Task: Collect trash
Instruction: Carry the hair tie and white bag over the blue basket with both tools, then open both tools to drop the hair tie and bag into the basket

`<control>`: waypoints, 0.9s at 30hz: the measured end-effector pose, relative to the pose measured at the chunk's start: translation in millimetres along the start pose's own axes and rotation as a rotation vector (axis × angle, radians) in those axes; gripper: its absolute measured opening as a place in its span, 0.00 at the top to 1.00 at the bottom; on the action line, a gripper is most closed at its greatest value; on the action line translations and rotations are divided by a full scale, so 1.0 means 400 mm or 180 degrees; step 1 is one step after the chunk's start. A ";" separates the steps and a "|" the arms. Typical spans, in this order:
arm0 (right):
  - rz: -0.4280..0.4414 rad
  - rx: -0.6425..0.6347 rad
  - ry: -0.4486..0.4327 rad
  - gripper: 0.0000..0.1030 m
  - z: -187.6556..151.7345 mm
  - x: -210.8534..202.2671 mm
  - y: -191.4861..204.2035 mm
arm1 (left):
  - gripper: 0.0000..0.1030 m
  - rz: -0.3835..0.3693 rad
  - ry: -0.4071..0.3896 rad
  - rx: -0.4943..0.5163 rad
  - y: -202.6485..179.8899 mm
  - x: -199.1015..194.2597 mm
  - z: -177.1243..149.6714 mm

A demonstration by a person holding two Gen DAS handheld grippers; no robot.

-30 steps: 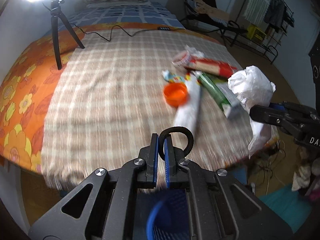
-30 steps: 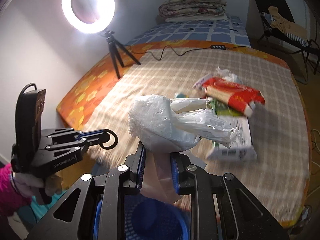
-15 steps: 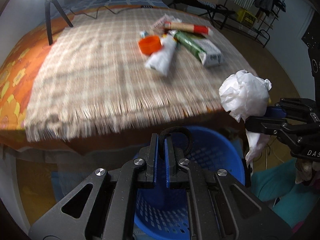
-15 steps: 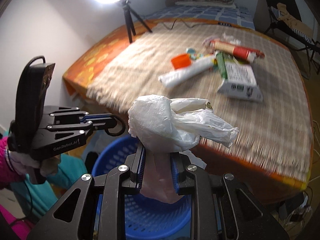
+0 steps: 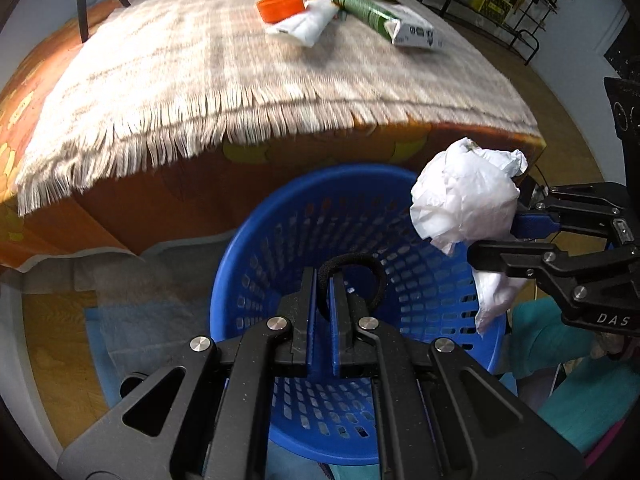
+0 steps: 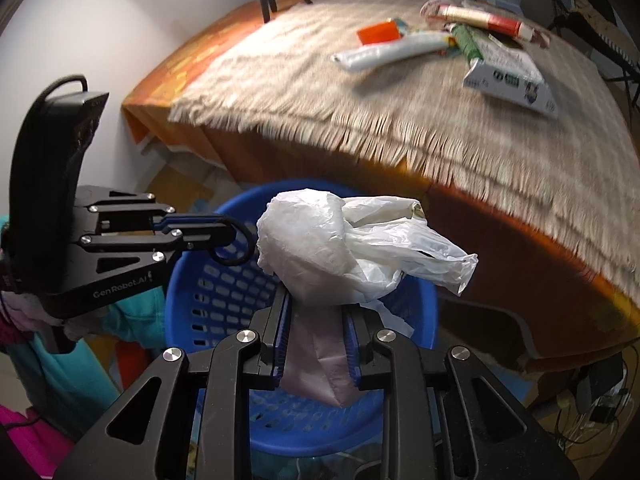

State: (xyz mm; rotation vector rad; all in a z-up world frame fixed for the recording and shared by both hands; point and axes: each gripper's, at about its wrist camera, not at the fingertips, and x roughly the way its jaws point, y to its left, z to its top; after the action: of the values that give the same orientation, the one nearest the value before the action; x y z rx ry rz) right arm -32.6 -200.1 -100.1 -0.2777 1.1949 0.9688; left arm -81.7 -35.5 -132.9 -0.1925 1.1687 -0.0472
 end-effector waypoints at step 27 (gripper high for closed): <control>-0.0020 0.0080 0.0229 0.50 -0.021 0.039 -0.017 | 0.39 0.0152 0.0153 0.0045 -0.009 0.046 -0.022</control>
State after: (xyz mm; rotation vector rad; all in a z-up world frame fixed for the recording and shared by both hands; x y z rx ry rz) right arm -32.3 -201.9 -119.0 -0.2984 1.2704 0.9444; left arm -82.3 -42.8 -152.2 -0.1518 1.2201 -0.0182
